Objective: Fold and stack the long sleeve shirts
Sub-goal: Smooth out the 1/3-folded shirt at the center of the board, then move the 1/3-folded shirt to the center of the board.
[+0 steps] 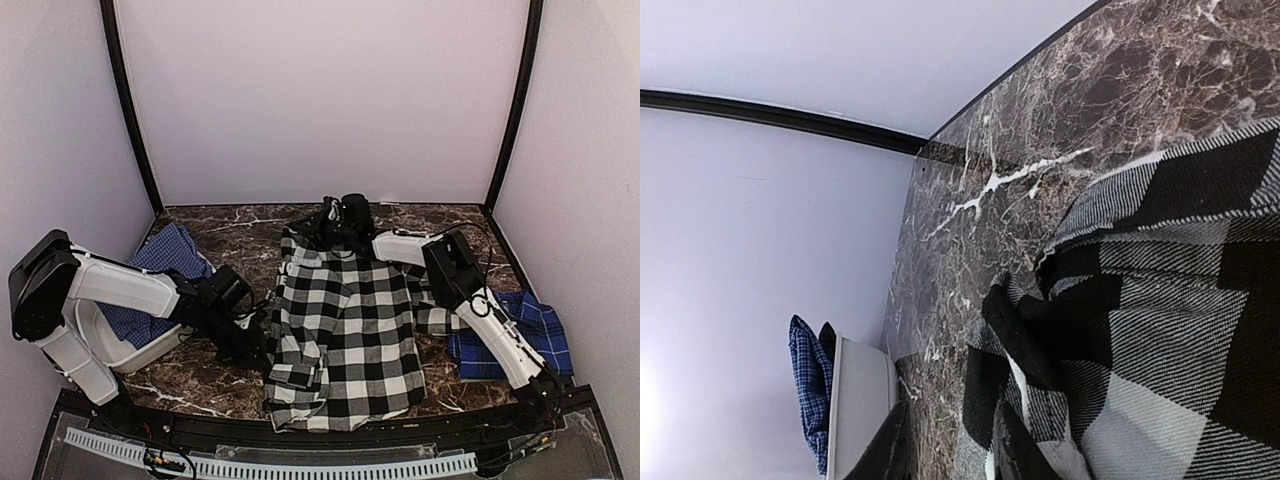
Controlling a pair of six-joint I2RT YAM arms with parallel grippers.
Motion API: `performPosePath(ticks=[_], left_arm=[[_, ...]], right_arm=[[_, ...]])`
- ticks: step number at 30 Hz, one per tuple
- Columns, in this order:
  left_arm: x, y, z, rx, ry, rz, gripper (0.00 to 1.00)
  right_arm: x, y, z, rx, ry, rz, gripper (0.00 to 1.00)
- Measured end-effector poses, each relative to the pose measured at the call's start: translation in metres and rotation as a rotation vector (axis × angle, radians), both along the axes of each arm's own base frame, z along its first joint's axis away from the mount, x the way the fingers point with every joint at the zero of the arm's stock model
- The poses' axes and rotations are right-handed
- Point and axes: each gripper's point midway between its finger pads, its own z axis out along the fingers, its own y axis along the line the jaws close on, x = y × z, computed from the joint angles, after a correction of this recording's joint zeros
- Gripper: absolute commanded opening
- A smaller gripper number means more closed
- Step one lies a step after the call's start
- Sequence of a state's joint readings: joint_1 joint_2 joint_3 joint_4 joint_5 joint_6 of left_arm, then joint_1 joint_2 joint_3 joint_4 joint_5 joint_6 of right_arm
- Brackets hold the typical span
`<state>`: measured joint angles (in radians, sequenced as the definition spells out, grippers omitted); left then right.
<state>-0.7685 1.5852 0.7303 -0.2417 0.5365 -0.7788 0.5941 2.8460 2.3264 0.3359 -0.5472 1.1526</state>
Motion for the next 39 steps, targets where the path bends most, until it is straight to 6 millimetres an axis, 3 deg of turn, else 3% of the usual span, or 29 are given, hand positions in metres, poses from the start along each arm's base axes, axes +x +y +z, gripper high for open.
performPosePath(ticks=[4,7,10,15,18,21,24,27,30,36,39], left_arm=[[0.003,0.005,-0.001,0.028,-0.023,0.01,0.33],[0.008,0.011,0.004,0.061,-0.056,0.028,0.39],[0.026,0.01,0.021,0.086,-0.125,0.053,0.39],[0.075,-0.001,0.073,0.083,-0.306,0.109,0.35],[0.108,-0.007,0.108,0.053,-0.414,0.145,0.32],[0.152,-0.016,0.14,0.013,-0.503,0.188,0.29],[0.201,-0.032,0.153,-0.019,-0.564,0.212,0.25],[0.241,-0.044,0.141,-0.039,-0.576,0.224,0.23],[0.269,-0.051,0.113,-0.038,-0.551,0.231,0.21],[0.304,-0.041,0.039,-0.008,-0.456,0.244,0.18],[0.317,-0.032,0.012,0.0,-0.418,0.249,0.18]], right_arm=[[-0.002,-0.001,0.006,-0.001,-0.015,0.016,0.3],[-0.011,-0.003,0.015,-0.026,-0.023,0.046,0.31],[-0.023,-0.008,0.043,-0.047,-0.053,0.079,0.31],[-0.054,-0.024,0.118,-0.048,-0.149,0.118,0.26],[-0.078,-0.037,0.146,-0.051,-0.192,0.136,0.24],[-0.101,-0.048,0.146,-0.071,-0.196,0.154,0.21],[-0.119,-0.055,0.119,-0.111,-0.153,0.171,0.18],[-0.133,-0.061,0.082,-0.16,-0.087,0.184,0.18],[-0.146,-0.067,0.053,-0.201,-0.027,0.195,0.17],[-0.152,-0.068,0.042,-0.22,-0.009,0.201,0.16],[-0.152,-0.066,0.034,-0.227,-0.001,0.201,0.16]])
